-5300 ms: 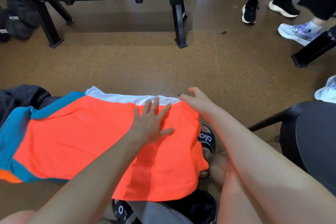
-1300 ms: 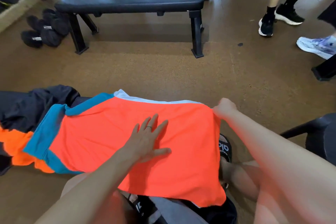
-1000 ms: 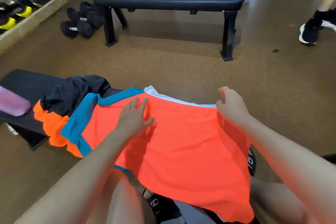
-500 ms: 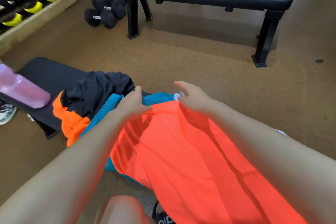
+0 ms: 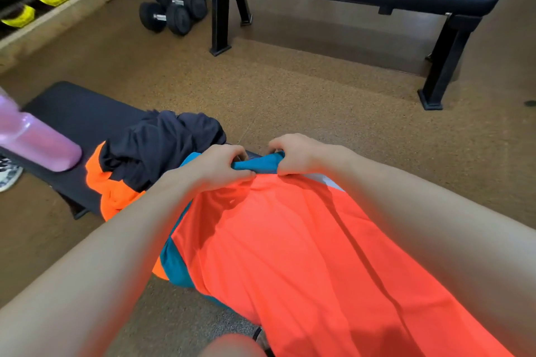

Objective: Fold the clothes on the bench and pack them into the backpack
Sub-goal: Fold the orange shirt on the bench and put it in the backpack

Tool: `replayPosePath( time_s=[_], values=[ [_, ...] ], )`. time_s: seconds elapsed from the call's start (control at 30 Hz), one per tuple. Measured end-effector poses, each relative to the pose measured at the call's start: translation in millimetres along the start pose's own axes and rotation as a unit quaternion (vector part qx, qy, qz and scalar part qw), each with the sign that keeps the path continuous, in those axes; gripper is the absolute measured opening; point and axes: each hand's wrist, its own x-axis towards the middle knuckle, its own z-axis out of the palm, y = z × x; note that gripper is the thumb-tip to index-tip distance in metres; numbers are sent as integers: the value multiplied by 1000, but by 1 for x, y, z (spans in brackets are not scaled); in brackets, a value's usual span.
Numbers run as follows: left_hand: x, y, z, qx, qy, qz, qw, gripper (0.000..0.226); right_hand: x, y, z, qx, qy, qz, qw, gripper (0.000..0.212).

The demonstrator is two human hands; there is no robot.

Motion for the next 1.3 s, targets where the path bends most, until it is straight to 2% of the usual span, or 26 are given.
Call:
replayPosePath(
  time_s=[0.1, 0.2, 0.3, 0.47, 0.6, 0.7, 0.8, 0.87, 0.9, 1.07, 1.23, 1.3],
  values=[
    [-1, -4, -2, 36, 9, -8, 999, 17, -3, 7, -7, -15, 12, -9, 1000, 5],
    [-2, -7, -3, 43, 18, -19, 999, 20, -10, 16, -15, -22, 23, 5, 999, 22],
    [0, -5, -2, 24, 10, -29, 999, 28, -13, 27, -22, 16, 40, 39, 998, 26],
    [2, -6, -5, -76, -4, -61, 995, 34, -14, 38, -24, 144, 44, 81, 985, 22],
    [-1, -6, -12, -183, 48, -24, 982, 20, -16, 38, -24, 234, 18, 63, 970, 18],
    [-6, 1, -20, -246, 69, -15, 967, 25, -10, 31, -26, 303, 20, 47, 952, 10],
    [-6, 3, -25, -266, 62, -7, 962, 35, -1, 14, -27, 340, -2, 8, 940, 48],
    [-5, 2, -27, -270, 46, 4, 962, 40, 2, -3, -27, 334, -28, -20, 942, 60],
    [-5, 2, -28, -271, 39, 11, 962, 41, 4, -10, -27, 322, -33, -31, 946, 59],
    [-7, 4, -26, -266, 36, 30, 963, 40, 10, -18, -23, 211, -2, -34, 977, 13],
    [-6, 5, -27, -252, 62, 41, 965, 37, 9, -17, -18, 239, 25, -49, 969, 28],
    [-5, 5, -28, -244, 67, 46, 966, 37, 12, -19, -16, 206, 51, -64, 975, 33]
  ],
)
